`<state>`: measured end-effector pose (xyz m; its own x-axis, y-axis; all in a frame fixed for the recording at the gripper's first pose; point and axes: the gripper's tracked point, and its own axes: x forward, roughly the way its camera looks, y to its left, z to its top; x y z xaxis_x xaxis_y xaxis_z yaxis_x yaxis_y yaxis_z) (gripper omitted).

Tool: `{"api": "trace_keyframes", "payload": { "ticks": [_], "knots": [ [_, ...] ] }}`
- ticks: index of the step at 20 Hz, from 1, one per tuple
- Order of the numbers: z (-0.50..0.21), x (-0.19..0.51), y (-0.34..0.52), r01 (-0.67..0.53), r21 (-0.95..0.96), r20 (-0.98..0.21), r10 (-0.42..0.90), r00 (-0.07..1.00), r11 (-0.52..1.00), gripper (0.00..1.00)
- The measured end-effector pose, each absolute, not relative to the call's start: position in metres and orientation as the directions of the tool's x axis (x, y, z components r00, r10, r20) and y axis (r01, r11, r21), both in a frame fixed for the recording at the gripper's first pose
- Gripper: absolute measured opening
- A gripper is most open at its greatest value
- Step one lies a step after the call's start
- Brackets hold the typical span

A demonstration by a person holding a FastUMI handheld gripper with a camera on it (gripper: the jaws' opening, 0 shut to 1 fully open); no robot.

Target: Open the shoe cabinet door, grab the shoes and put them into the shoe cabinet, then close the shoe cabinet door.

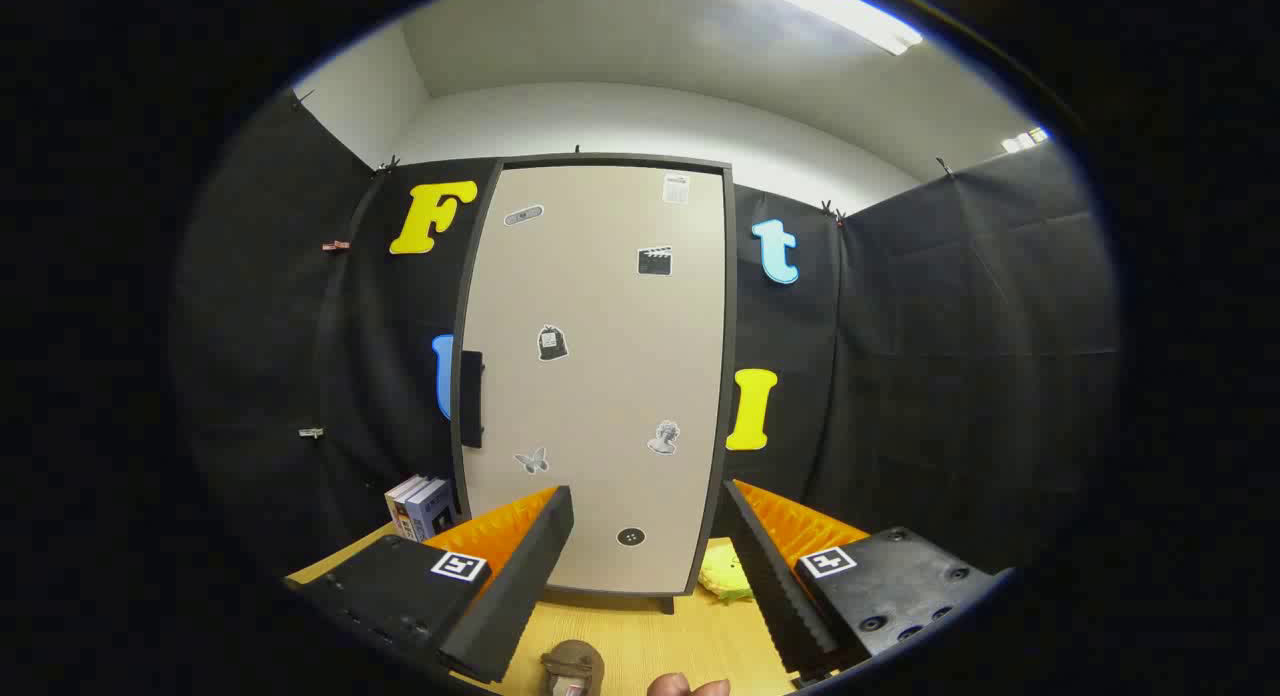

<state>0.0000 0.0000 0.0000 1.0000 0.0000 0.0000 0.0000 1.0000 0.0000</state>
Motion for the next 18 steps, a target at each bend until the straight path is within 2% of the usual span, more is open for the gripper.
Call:
{"api": "trace_keyframes", "payload": {
  "ticks": [18],
  "knots": [
    [0.0000,-0.0079,0.0070,-0.004,0.011,-0.011,0.004,1.000,1.000,0.97]
  ]
}}
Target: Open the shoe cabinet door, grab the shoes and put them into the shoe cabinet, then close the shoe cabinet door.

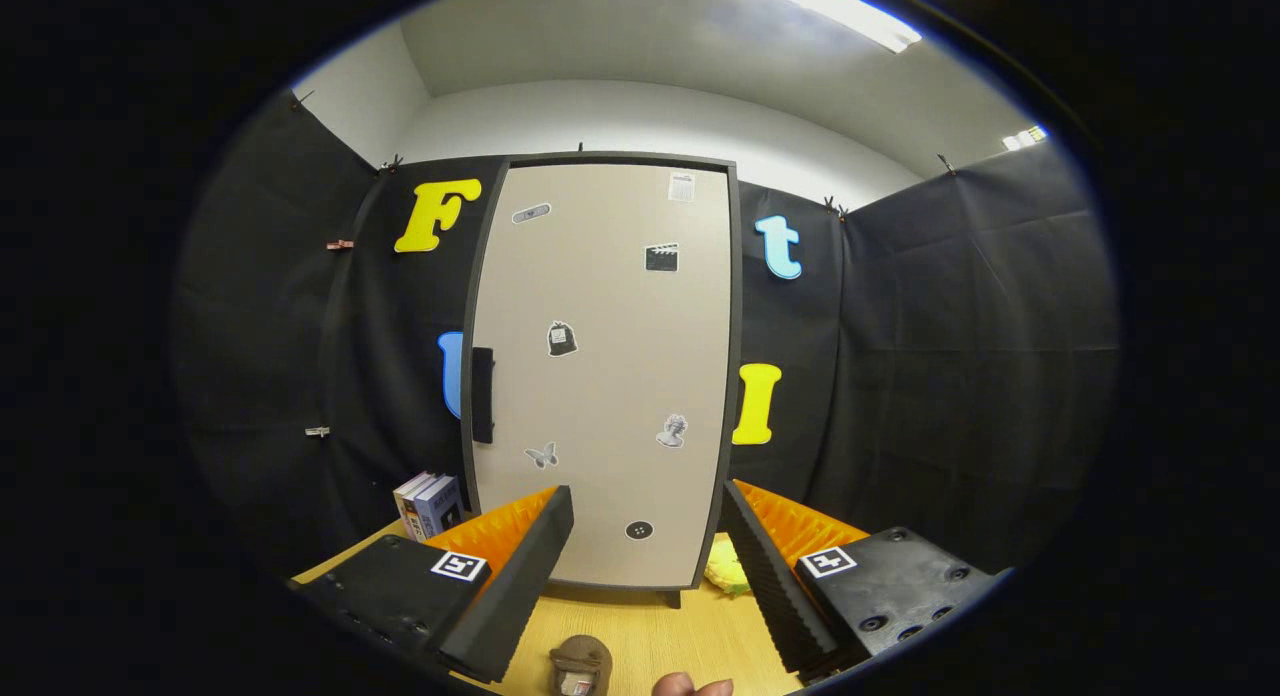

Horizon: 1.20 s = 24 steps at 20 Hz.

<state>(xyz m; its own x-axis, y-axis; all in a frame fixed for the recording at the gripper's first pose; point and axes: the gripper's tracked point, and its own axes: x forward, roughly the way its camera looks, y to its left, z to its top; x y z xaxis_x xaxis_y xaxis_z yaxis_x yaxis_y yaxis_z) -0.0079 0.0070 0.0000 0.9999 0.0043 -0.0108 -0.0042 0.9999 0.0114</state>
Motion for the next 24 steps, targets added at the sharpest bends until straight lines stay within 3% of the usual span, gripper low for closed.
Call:
{"api": "trace_keyframes", "payload": {
  "ticks": [12,24],
  "knots": [
    [0.023,0.065,0.099,-0.124,0.057,0.033,0.122,0.992,0.991,0.97],
    [-0.023,0.185,0.198,-0.160,0.085,-0.038,0.164,0.986,0.983,0.98]
  ]
}}
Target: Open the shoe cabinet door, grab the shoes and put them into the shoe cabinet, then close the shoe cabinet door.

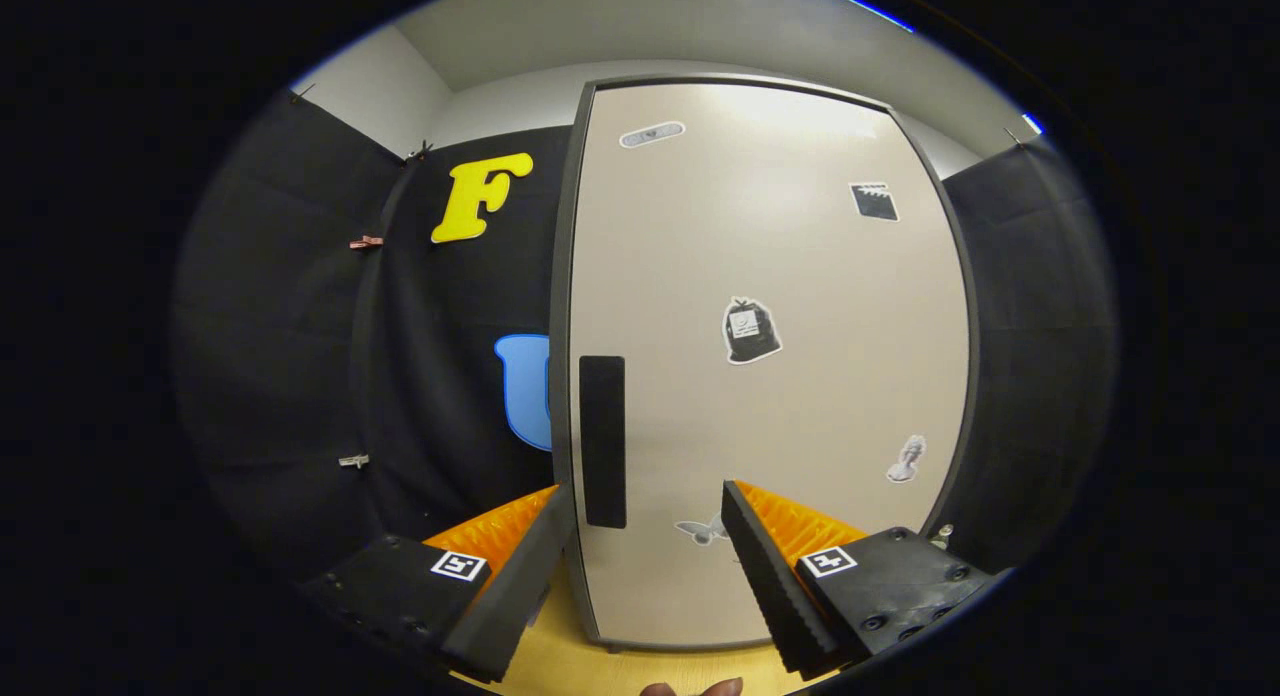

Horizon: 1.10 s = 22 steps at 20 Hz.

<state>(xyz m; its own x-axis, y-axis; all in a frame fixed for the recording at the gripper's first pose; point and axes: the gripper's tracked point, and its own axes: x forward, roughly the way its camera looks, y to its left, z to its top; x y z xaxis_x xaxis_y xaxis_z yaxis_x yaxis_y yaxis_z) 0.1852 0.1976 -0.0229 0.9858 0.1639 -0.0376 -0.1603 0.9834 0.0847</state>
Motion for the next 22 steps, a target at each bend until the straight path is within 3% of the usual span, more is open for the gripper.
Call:
{"api": "trace_keyframes", "payload": {
  "ticks": [7,9,13,14,15,16,17,22],
  "knots": [
    [-0.026,0.242,0.230,-0.138,0.075,-0.042,0.141,0.989,0.988,0.94],
    [-0.028,0.254,0.233,-0.114,0.040,-0.047,0.115,0.992,0.993,0.82],
    [-0.024,0.254,0.232,-0.069,0.031,-0.022,0.070,0.997,0.997,0.41],
    [-0.028,0.260,0.232,-0.065,0.063,-0.038,0.068,0.997,0.996,0.41],
    [-0.025,0.254,0.233,-0.068,0.082,-0.047,0.072,0.996,0.994,0.33],
    [-0.024,0.251,0.231,-0.069,0.088,-0.057,0.074,0.996,0.994,0.33],
    [-0.024,0.250,0.232,-0.077,0.081,-0.056,0.082,0.995,0.994,0.26],
    [-0.018,0.221,0.232,-0.147,0.091,-0.051,0.152,0.987,0.985,0.26]
  ]
}}
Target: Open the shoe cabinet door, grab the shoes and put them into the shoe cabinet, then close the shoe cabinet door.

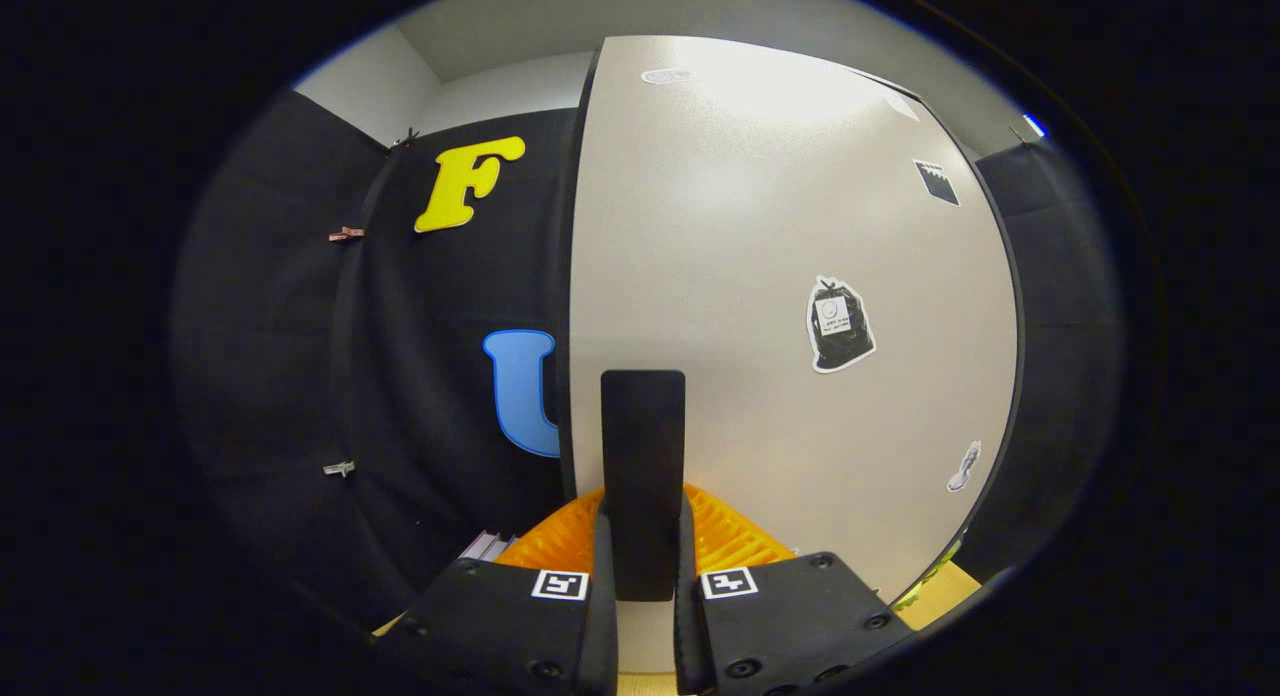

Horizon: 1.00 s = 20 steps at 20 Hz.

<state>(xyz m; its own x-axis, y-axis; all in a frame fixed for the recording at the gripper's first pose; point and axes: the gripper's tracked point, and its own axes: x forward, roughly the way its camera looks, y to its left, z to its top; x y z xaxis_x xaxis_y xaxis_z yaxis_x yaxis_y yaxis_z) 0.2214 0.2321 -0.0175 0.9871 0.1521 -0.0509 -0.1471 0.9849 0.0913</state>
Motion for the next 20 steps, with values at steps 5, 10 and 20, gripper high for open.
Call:
{"api": "trace_keyframes", "payload": {
  "ticks": [5,10,20],
  "knots": [
    [-0.007,0.181,0.223,-0.236,0.108,-0.044,0.242,0.969,0.966,0.26],
    [-0.002,0.139,0.201,-0.266,0.110,-0.029,0.270,0.962,0.958,0.26],
    [0.000,0.079,0.138,-0.287,0.135,-0.045,0.295,0.955,0.949,0.26]
  ]
}}
